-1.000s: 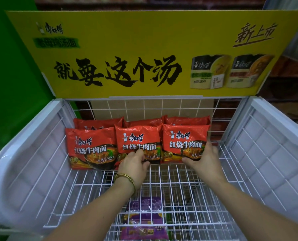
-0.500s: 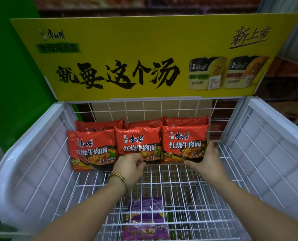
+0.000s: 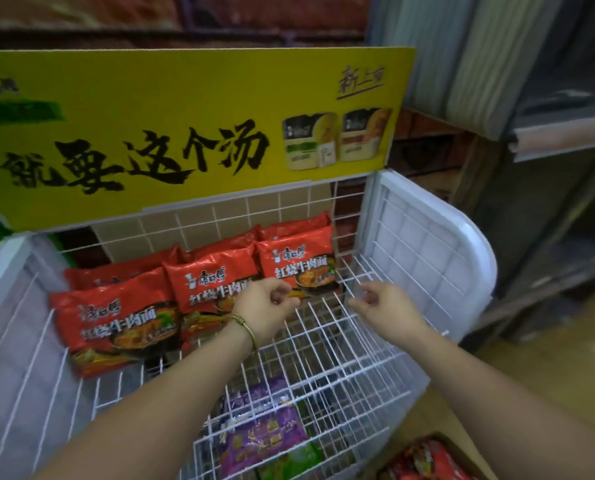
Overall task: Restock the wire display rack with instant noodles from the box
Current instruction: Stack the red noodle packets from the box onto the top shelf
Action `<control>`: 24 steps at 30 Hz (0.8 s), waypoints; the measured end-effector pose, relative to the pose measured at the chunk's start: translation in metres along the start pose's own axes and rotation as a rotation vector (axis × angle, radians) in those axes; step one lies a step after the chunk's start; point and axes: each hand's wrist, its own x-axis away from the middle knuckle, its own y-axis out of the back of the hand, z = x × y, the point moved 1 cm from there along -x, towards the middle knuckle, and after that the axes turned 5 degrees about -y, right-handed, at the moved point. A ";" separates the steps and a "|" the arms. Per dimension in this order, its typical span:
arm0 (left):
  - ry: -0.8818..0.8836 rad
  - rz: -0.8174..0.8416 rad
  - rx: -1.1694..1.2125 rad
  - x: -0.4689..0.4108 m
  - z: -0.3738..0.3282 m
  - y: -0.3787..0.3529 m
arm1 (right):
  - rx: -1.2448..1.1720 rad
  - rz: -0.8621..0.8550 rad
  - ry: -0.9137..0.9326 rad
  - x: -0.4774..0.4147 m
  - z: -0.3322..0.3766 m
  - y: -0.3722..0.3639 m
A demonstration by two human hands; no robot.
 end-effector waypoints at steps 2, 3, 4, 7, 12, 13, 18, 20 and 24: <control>-0.037 0.066 0.021 0.001 -0.008 -0.011 | -0.052 -0.015 -0.016 0.021 -0.008 0.009; -0.059 0.093 0.027 0.002 -0.012 -0.017 | -0.066 -0.033 -0.016 0.030 -0.014 0.013; -0.081 0.118 0.039 0.003 -0.016 -0.023 | -0.088 -0.060 -0.014 0.039 -0.019 0.019; -0.121 0.182 0.138 0.008 -0.032 -0.043 | -0.189 -0.104 -0.069 0.067 -0.038 0.035; -0.211 0.304 0.284 0.029 -0.075 -0.090 | -0.250 -0.181 -0.216 0.111 -0.084 0.056; -0.211 0.344 0.317 0.035 -0.084 -0.101 | -0.233 -0.195 -0.245 0.121 -0.094 0.060; -0.240 0.517 0.356 0.063 -0.116 -0.162 | -0.241 -0.250 -0.389 0.172 -0.146 0.078; -0.241 0.583 0.344 0.073 -0.124 -0.187 | -0.268 -0.265 -0.445 0.189 -0.170 0.083; -0.236 0.700 0.278 0.098 -0.139 -0.234 | -0.322 -0.253 -0.550 0.224 -0.215 0.092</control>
